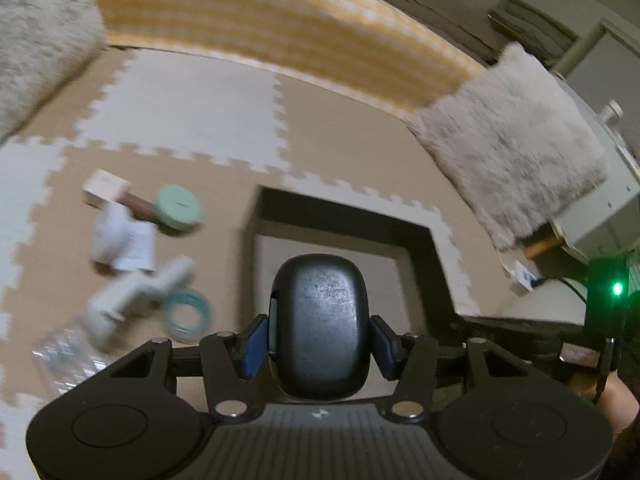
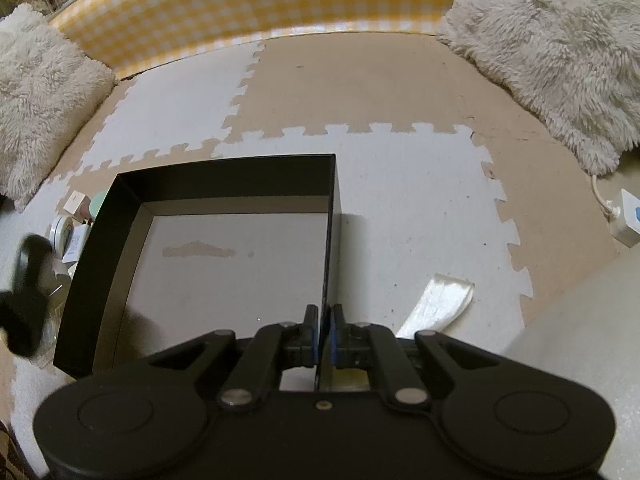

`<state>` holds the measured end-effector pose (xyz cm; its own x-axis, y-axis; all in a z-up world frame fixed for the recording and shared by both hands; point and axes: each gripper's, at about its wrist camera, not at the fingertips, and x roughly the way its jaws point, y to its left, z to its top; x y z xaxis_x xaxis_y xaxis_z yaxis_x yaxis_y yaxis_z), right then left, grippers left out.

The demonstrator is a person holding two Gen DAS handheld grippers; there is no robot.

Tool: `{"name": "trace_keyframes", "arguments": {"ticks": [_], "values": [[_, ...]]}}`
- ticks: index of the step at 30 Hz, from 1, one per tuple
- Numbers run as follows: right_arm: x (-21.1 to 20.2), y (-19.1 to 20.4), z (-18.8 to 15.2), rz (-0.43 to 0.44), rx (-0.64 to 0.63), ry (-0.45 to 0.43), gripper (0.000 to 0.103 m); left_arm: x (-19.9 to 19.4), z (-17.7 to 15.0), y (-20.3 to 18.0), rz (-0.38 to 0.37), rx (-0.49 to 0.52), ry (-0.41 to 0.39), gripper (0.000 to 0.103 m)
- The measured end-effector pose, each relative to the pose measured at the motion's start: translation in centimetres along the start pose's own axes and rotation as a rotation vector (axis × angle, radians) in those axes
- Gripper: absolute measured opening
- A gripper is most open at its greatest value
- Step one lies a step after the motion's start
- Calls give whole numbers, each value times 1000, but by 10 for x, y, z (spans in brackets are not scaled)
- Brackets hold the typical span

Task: Organize rigid objects
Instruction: 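Carry the black earbud case into the black box and open the left gripper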

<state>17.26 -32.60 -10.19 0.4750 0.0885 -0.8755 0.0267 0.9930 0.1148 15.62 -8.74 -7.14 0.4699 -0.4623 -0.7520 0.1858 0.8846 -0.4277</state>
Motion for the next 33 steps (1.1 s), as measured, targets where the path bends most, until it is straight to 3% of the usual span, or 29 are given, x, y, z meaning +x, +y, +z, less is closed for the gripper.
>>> {"name": "trace_keyframes", "arguments": {"ticks": [6, 17, 22, 33], "values": [[0, 0, 0, 8, -6, 4, 6, 34, -13, -18, -110, -60, 21, 54], [1, -7, 1, 51, 31, 16, 8, 70, -22, -26, -230, -134, 37, 54], [2, -8, 1, 59, 40, 18, 8, 76, -24, -28, -233, -128, 47, 53], [2, -12, 1, 69, 52, 15, 8, 72, -22, -29, -198, -101, 73, 68]]}}
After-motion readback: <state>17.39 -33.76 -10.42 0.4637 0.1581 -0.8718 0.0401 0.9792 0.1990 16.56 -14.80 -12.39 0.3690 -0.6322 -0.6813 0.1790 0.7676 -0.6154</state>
